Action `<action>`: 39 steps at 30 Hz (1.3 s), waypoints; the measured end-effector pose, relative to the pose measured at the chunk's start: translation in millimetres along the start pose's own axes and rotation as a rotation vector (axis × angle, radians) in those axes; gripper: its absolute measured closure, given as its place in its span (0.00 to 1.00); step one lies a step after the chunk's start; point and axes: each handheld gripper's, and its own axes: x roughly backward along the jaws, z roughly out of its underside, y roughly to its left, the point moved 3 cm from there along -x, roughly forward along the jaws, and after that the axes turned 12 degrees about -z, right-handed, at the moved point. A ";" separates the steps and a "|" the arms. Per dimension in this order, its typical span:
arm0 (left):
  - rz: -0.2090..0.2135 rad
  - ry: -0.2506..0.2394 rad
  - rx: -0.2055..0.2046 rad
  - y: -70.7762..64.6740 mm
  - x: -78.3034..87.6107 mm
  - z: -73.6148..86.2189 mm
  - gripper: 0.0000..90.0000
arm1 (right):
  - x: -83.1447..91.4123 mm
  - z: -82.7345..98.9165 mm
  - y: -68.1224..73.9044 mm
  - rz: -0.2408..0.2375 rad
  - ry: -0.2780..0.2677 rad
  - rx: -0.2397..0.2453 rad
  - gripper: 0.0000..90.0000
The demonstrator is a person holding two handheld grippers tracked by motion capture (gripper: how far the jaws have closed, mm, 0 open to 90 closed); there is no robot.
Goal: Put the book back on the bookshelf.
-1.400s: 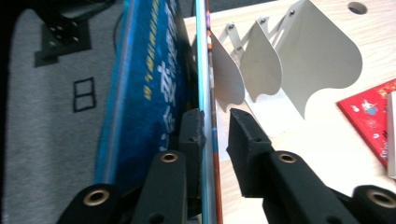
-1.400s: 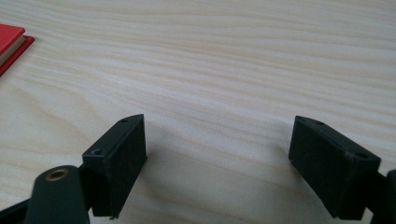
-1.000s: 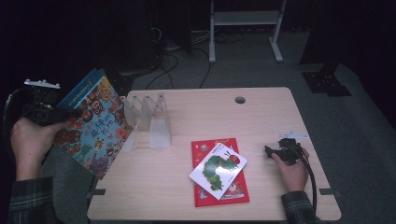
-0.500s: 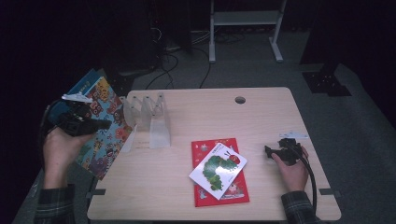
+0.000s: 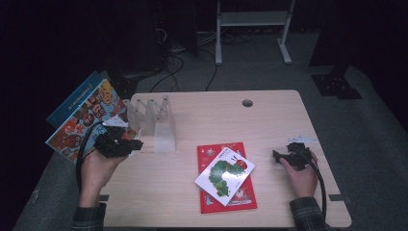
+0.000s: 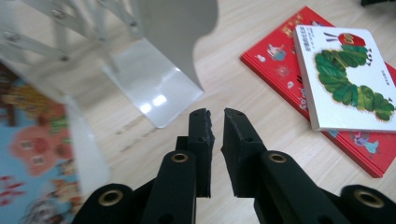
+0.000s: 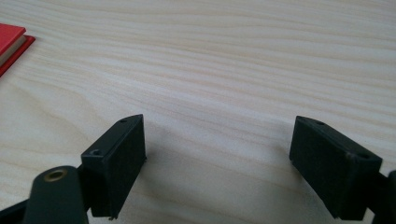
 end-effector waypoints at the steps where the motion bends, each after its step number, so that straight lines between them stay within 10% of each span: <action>1: 0.008 0.001 -0.005 -3.9 -5.0 3.0 0.90 | 0.0 0.0 0.0 0.000 0.001 0.000 0.19; 16: 0.043 0.012 -0.030 -35.8 -64.1 44.4 0.79 | 0.1 0.0 0.1 0.000 0.000 -0.001 0.19; 39: -0.005 0.035 -0.106 -48.0 -116.4 83.8 0.29 | 2.8 2.9 2.2 -0.009 0.006 0.007 0.18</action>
